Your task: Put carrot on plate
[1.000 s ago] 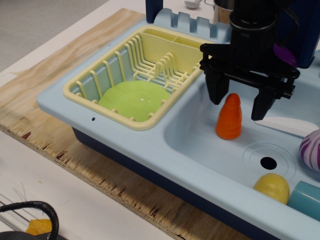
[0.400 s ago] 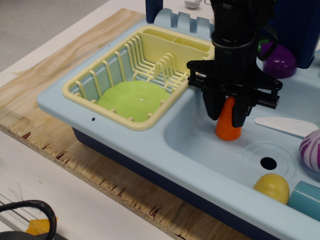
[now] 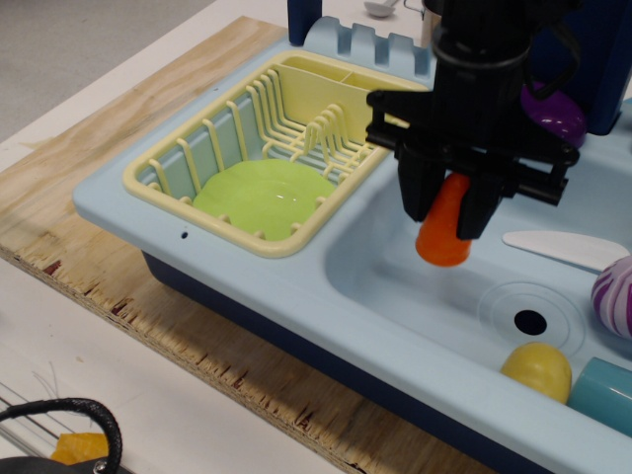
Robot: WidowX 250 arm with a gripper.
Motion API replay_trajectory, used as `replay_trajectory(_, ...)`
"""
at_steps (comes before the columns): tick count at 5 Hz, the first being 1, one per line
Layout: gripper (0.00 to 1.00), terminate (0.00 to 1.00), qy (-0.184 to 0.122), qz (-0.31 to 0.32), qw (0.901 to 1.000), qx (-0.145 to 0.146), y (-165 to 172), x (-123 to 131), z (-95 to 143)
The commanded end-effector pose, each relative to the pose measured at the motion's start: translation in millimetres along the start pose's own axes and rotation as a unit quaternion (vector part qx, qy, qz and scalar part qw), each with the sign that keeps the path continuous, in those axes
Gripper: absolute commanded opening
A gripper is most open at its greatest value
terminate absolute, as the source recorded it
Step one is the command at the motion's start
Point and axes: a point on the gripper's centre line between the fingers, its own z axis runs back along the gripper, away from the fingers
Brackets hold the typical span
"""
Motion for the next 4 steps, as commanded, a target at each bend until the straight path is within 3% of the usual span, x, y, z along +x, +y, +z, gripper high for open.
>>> replay_trajectory(1, 0.00, 0.00, -0.051, 0.015, 0.9984, 0.016, 11.6, 6.3, 35.1)
replay_trajectory(2, 0.00, 0.00, -0.070, 0.039, 0.9966, 0.016, 32.4, 5.7, 42.9)
replay_trajectory(4, 0.00, 0.00, -0.078, 0.068, 0.9944, 0.019, 70.8, 3.3, 40.8)
